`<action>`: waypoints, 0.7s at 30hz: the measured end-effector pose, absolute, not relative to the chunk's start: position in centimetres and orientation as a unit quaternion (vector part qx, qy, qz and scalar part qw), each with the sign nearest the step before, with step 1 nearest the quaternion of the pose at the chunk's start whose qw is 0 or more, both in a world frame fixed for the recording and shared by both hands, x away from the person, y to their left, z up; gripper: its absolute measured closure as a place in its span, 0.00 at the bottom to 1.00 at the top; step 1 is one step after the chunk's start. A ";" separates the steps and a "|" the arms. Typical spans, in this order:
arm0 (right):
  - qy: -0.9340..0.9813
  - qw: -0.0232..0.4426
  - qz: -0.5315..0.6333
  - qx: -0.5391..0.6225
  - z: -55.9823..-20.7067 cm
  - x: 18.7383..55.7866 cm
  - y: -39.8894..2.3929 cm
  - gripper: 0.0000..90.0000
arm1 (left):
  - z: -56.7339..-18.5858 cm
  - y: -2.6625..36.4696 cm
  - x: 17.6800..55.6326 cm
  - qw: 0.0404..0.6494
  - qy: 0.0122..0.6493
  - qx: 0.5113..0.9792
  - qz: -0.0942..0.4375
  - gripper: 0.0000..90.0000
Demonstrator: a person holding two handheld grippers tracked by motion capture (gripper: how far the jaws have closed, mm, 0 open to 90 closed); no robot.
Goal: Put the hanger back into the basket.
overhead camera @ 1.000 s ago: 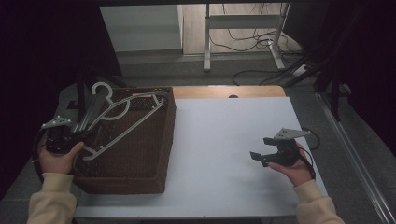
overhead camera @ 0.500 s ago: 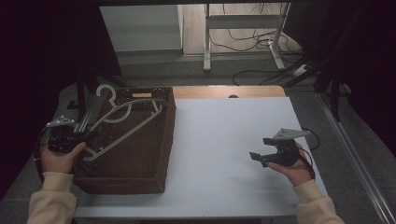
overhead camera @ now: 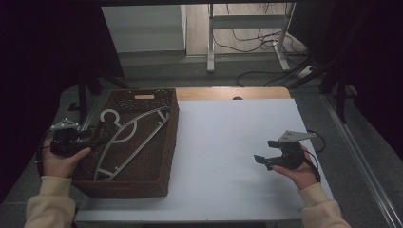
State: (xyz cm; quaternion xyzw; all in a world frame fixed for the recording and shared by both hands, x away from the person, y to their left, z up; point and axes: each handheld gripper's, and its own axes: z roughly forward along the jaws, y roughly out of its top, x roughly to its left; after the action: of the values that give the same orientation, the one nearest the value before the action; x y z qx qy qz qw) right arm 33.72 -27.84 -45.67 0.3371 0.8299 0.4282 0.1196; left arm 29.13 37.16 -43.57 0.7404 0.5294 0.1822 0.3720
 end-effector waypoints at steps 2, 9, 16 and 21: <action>0.830 0.121 0.429 0.336 -45.7 33.7 -27.8 0.16 | -43.4 37.1 28.9 0.373 0.527 0.741 0.184 0.28; 0.829 0.119 0.430 0.337 -45.6 33.7 -27.9 0.16 | -42.2 37.2 27.9 0.387 0.506 0.744 0.200 0.25; 0.827 0.118 0.433 0.338 -45.7 34.0 -28.1 0.16 | -41.1 35.9 27.1 0.405 0.476 0.757 0.190 0.23; 0.826 0.119 0.435 0.340 -45.8 34.1 -28.1 0.16 | -40.5 34.5 26.3 0.413 0.457 0.766 0.182 0.23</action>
State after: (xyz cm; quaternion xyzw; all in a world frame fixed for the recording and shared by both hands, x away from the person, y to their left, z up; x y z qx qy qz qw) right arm 34.13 -28.11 -45.77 0.3395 0.8255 0.4349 0.1189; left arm 26.33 34.48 -40.48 0.7661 0.4571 0.1822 0.4134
